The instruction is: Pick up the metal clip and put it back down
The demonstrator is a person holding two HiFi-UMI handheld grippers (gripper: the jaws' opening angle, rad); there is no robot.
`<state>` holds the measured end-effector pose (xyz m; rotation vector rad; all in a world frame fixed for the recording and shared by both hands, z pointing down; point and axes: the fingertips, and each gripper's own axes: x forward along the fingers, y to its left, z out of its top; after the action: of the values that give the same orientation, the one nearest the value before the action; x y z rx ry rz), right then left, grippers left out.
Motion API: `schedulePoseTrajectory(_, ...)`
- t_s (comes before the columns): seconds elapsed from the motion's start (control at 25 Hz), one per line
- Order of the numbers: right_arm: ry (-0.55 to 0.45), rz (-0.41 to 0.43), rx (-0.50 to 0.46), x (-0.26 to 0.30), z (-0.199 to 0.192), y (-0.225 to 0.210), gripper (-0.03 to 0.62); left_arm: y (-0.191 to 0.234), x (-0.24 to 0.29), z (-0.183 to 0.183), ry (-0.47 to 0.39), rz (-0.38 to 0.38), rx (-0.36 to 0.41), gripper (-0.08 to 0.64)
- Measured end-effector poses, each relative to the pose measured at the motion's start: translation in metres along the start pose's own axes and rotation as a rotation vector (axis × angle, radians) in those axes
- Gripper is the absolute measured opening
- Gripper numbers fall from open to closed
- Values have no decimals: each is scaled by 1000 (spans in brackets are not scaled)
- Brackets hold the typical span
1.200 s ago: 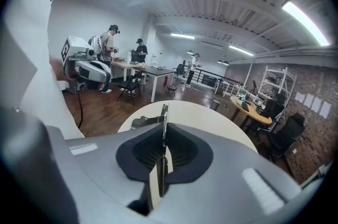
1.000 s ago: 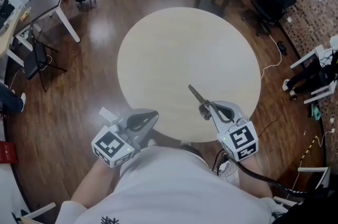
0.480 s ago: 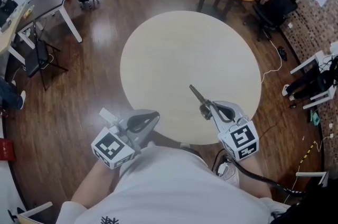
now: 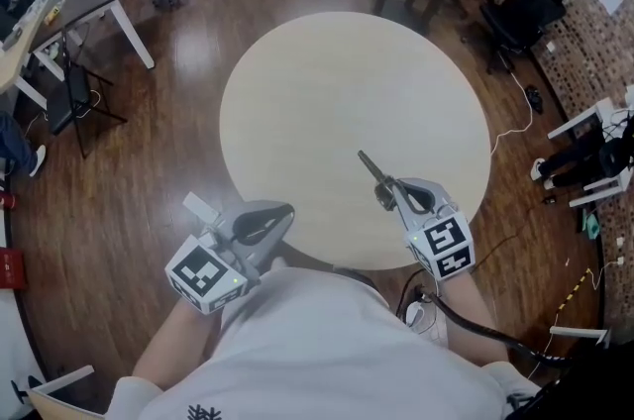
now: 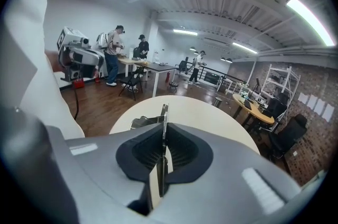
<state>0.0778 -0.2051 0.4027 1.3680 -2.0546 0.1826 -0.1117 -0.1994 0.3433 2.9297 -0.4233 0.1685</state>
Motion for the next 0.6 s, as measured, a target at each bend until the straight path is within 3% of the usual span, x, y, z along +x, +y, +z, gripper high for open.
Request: schedulePoseTrajectory(0.6, 125, 15, -322, 114, -115, -51, 3, -30, 26, -15, 81, 155, -83, 8)
